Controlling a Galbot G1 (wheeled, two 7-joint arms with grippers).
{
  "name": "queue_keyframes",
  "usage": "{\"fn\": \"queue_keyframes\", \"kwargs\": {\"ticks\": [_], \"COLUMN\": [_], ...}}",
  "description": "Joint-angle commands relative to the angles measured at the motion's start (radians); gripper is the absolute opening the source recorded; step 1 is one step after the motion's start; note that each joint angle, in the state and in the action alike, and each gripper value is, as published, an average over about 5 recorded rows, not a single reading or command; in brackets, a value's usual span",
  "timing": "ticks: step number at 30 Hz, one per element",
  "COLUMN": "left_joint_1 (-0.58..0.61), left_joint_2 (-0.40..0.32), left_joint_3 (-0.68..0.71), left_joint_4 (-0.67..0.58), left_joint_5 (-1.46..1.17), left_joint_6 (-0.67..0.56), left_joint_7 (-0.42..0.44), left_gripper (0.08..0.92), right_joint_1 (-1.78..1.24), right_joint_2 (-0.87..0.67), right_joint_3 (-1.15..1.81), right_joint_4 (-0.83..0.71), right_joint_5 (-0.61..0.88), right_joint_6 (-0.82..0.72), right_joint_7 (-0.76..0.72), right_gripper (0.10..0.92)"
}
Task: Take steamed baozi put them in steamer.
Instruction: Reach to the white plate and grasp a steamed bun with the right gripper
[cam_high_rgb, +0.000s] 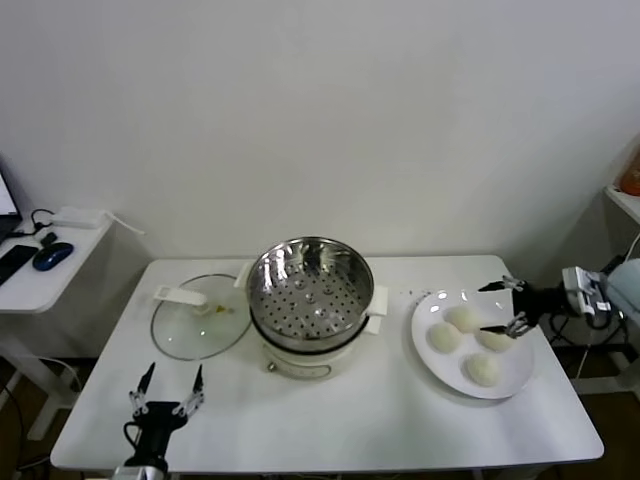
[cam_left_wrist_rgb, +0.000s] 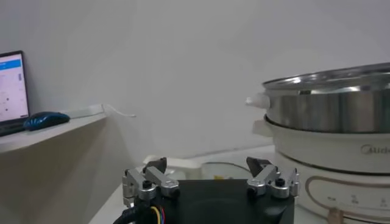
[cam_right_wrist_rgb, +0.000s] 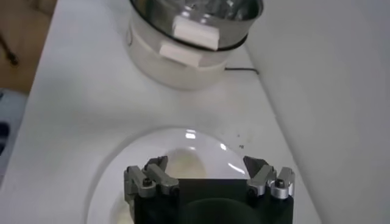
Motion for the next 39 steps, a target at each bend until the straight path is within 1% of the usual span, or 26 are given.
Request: {"fn": "queue_keyframes", "kwargs": {"ticks": [1, 6, 11, 19, 24, 34, 39], "left_joint_1": [0.001, 0.001, -0.001, 0.009, 0.006, 0.007, 0.01], "left_joint_2": [0.003, 0.007, 0.006, 0.008, 0.001, -0.004, -0.004], "left_joint_3": [0.001, -0.003, -0.004, -0.011, -0.01, -0.014, -0.017], "left_joint_4": [-0.004, -0.01, -0.01, -0.003, -0.002, -0.007, -0.008], "left_joint_5": [-0.001, -0.005, -0.002, -0.001, 0.006, 0.009, 0.007], "left_joint_6": [0.0, 0.001, 0.003, -0.003, -0.002, -0.001, -0.002], "left_joint_7": [0.0, -0.001, -0.001, -0.002, -0.001, -0.002, -0.002], "left_gripper": [0.823, 0.823, 0.823, 0.823, 0.823, 0.823, 0.823], "right_joint_1": [0.534, 0.506, 0.419, 0.263, 0.194, 0.078, 0.049], "right_joint_2": [0.148, 0.281, 0.34, 0.364, 0.37, 0.403, 0.424], "right_joint_3": [-0.545, -0.559, -0.495, -0.38, -0.316, -0.146, -0.104], "right_joint_4": [-0.258, -0.351, -0.358, -0.355, -0.377, -0.447, -0.47], "right_joint_5": [-0.04, -0.105, -0.176, -0.337, -0.408, -0.505, -0.528], "right_joint_6": [0.035, 0.046, 0.043, 0.044, 0.05, 0.075, 0.078], "right_joint_7": [-0.131, -0.138, -0.136, -0.125, -0.111, -0.038, -0.011], "right_gripper": [0.823, 0.823, 0.823, 0.823, 0.823, 0.823, 0.823]}}
